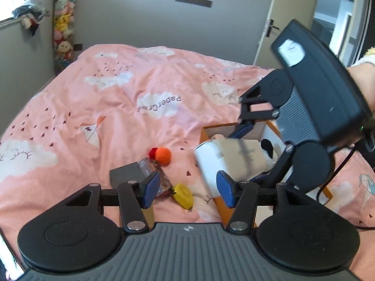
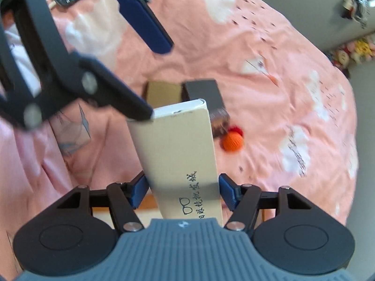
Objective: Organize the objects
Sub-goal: 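Carry the white case over the orange box with the right tool while the left tool approaches the brown cube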
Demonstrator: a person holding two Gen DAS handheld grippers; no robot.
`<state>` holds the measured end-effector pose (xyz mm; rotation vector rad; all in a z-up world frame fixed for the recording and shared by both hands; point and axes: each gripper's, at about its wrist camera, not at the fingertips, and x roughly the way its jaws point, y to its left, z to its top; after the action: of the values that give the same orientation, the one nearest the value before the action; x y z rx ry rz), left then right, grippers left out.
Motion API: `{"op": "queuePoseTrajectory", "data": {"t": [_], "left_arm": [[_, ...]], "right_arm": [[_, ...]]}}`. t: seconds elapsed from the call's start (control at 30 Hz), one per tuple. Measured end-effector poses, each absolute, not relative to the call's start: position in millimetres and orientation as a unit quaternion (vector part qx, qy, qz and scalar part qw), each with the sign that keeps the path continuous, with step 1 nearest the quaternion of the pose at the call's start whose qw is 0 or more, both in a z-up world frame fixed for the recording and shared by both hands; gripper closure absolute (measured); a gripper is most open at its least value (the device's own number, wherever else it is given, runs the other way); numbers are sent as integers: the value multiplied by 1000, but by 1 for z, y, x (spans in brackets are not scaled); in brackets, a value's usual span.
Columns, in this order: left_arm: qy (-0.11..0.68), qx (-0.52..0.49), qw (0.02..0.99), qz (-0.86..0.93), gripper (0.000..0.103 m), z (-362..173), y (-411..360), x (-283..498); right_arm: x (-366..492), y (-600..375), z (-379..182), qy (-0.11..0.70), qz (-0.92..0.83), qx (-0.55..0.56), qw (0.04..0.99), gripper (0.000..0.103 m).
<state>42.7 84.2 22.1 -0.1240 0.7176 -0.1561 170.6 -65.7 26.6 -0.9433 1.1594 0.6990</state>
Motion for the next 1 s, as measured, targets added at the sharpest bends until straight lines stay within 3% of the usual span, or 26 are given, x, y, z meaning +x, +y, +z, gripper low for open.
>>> {"op": "queuePoseTrajectory", "data": {"t": [0.33, 0.63, 0.9, 1.0], "left_arm": [[428, -28, 902, -45, 38, -42, 82, 67], [467, -23, 883, -48, 36, -69, 96, 87], [499, -2, 867, -5, 34, -85, 101, 111], [505, 5, 863, 14, 34, -88, 107, 110]], "right_arm": [[141, -133, 8, 588, 244, -377, 673, 45], [125, -170, -57, 660, 233, -341, 628, 46], [145, -181, -62, 659, 253, -286, 648, 51], [152, -178, -60, 642, 271, -256, 670, 61]]}}
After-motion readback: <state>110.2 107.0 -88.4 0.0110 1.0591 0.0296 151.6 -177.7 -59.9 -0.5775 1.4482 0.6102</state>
